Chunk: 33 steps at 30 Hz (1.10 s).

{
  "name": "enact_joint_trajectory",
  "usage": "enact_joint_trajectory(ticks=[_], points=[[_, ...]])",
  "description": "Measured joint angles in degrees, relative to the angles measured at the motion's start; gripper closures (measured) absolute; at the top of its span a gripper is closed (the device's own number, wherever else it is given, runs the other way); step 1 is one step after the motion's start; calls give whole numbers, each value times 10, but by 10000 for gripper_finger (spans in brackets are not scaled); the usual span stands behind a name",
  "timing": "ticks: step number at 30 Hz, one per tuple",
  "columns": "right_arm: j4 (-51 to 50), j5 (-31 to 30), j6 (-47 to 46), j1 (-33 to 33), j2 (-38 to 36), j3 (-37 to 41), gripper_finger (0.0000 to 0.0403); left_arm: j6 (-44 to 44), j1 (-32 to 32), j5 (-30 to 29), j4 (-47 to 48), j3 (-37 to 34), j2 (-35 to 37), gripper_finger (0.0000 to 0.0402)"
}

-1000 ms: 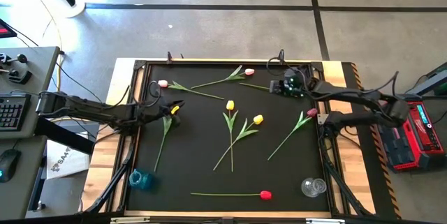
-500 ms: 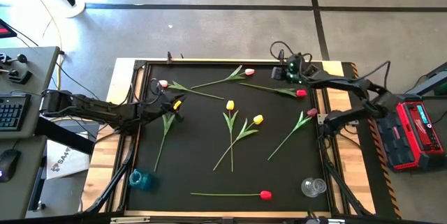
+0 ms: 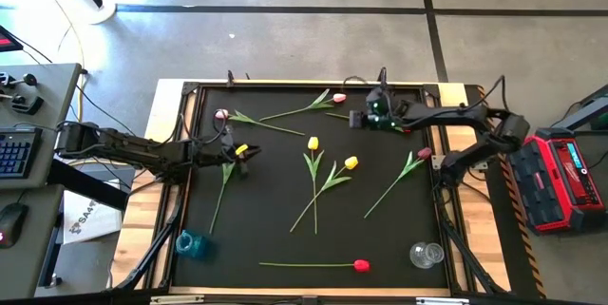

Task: Sort flowers into vase by color
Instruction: Put the right dark pink flower into the transparent vase

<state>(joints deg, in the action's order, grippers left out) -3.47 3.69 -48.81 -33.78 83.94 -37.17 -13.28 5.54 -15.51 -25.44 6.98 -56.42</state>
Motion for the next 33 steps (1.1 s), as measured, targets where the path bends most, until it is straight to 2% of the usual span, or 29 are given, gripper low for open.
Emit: enact_joint_trajectory(ticks=[6, 14, 20, 26, 33], points=[[-111, 23, -69, 65, 0, 0, 263, 31, 3, -22, -3, 0, 0, 353], [-219, 51, -176, 113, -21, -1, 263, 75, 20, -31, -36, 0, 0, 353], [-388, 95, -219, 140, -56, -38, 263, 103, 32, -29, -45, 0, 0, 353], [-563, 69, -273, 183, -66, -86, 275, 105, 39, 6, -45, 0, 0, 353], [-580, 53, -324, 213, -66, -60, 303, 105, 39, 17, -45, 0, 0, 353]])
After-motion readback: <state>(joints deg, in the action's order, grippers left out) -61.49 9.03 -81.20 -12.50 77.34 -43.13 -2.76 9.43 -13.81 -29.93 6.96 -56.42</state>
